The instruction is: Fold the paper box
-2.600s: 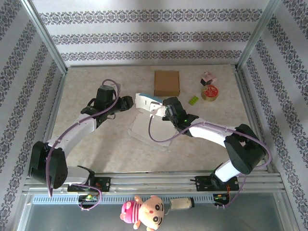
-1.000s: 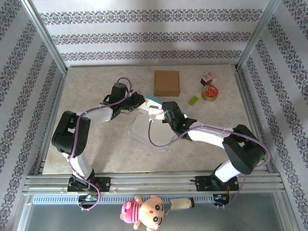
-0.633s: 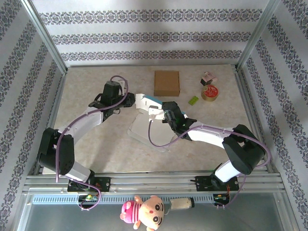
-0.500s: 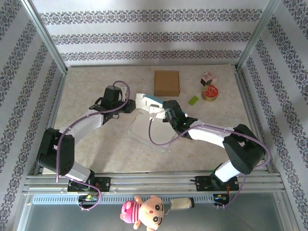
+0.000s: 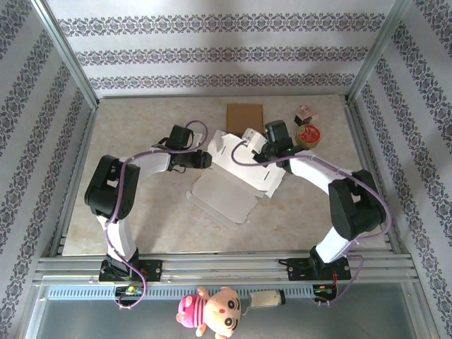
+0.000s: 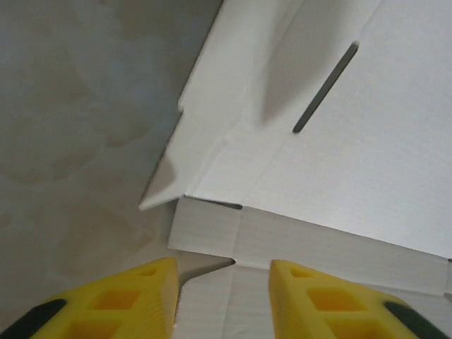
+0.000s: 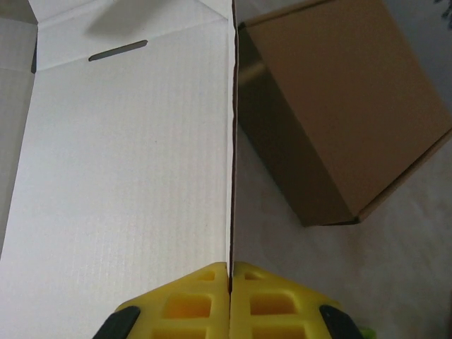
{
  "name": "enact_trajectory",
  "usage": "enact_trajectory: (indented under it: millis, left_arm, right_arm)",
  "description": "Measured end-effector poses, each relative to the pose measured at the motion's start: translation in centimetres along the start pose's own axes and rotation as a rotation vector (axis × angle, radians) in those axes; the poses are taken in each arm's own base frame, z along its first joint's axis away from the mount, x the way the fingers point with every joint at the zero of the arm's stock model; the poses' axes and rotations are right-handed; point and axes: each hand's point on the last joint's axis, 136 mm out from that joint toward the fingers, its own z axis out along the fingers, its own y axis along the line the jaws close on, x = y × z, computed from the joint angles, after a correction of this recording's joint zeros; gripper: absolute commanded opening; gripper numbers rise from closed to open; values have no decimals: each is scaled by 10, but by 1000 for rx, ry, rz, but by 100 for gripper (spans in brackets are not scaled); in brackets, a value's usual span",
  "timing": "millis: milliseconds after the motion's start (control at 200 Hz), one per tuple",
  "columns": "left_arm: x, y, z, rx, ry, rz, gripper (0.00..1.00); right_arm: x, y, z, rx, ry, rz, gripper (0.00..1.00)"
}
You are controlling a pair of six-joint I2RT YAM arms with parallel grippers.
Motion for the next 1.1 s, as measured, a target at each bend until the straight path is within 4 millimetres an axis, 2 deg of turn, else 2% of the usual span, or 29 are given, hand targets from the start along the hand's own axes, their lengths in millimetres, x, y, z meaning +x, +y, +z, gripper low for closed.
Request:
enact_trajectory:
  millis: [50, 115, 285, 385, 610, 784, 949, 1099]
  left_arm:
    - [2, 3, 4, -7, 18, 0, 54]
    - [6, 6, 6, -13, 40, -4, 57]
    - [13, 5, 11, 19, 74, -15, 58]
    - [11, 7, 18, 29, 86, -19, 58]
    - [10, 8, 18, 49, 118, -28, 58]
    - [10, 12, 17, 0, 121, 41, 60]
    - [4, 34, 6, -135, 84, 99, 61]
    - [1, 40, 6, -158, 71, 116, 63]
  right_arm:
    - [4, -4, 4, -15, 8, 36, 5]
    - [8, -5, 9, -39, 13, 67, 4]
    - [10, -1, 17, -113, 1, 112, 4]
    - [8, 4, 22, -148, -10, 121, 4]
    - [9, 6, 22, -167, -13, 139, 4]
    - [9, 6, 22, -169, -15, 138, 3]
    - [9, 7, 22, -172, -16, 139, 2]
    - [6, 8, 21, -181, -27, 139, 2]
